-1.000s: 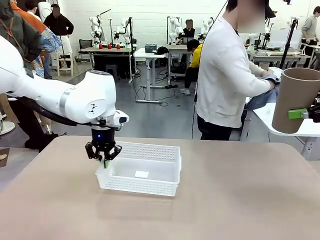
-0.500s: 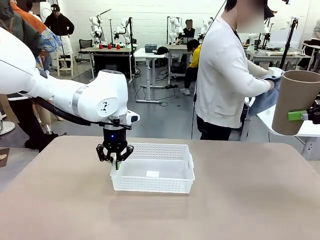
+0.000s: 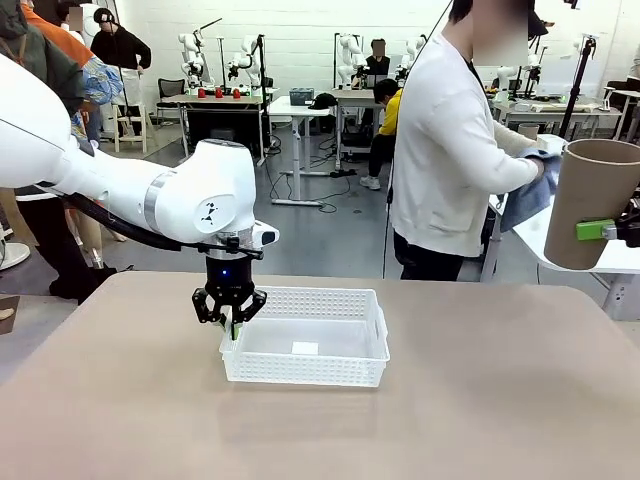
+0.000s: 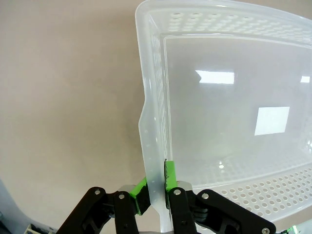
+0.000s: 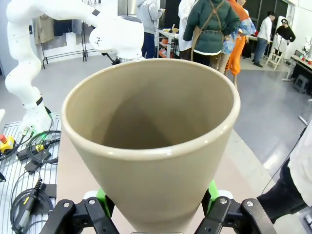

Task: Clean and organize the cups into the basket.
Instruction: Pick up the Organizing basket and move it to the center of the table, then pick up the Reusable plastic cup from the right side of the table and place it inside the Organizing basket, then pick up the Reusable plastic cup from the right side of the table and stack it inside the Organizing basket in the center of the table.

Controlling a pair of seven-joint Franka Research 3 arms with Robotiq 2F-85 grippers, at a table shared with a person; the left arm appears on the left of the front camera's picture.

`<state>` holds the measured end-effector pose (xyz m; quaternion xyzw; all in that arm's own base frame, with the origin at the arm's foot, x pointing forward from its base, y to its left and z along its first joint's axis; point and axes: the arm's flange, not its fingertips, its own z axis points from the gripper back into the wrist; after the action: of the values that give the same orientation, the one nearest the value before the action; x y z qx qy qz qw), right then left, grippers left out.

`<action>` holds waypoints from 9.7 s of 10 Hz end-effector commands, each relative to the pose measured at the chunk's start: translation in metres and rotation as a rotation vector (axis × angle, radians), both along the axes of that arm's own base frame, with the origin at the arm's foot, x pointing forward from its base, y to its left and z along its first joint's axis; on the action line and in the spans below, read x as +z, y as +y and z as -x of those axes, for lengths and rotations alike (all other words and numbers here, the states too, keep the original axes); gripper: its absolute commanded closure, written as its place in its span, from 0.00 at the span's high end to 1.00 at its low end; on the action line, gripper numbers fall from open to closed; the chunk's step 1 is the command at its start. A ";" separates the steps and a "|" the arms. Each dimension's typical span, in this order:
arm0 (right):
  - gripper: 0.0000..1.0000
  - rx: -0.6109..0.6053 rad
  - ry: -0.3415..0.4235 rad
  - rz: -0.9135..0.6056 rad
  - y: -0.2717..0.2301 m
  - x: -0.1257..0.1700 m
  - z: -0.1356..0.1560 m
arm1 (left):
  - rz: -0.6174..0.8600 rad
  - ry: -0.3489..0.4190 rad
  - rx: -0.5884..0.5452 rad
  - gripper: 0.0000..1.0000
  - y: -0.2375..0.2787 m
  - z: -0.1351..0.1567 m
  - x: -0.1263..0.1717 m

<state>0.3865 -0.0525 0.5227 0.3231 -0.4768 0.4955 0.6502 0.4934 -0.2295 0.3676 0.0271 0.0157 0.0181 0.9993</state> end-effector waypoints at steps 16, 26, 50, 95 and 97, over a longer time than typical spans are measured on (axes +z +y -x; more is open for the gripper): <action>0.82 0.356 0.103 0.965 0.415 -0.053 -0.107 | 0.000 -0.008 -0.012 0.00 0.000 -0.001 -0.001; 0.82 0.385 0.176 0.941 0.410 -0.149 -0.095 | 0.000 -0.008 -0.012 0.00 0.000 -0.001 -0.001; 1.00 0.127 -0.171 0.033 -0.055 -0.119 -0.028 | 0.000 -0.008 -0.012 0.00 0.000 -0.001 -0.001; 1.00 0.426 0.079 -0.049 0.027 -0.267 -0.114 | 0.000 -0.008 -0.012 0.00 0.000 -0.001 -0.001; 1.00 0.432 0.103 -0.049 0.035 -0.274 -0.122 | 0.000 -0.008 -0.012 0.00 0.000 -0.001 -0.001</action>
<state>0.4989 -0.0192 0.2547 0.4551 -0.3863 0.5888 0.5449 0.4941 -0.2299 0.3675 0.0269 0.0153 0.0174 0.9994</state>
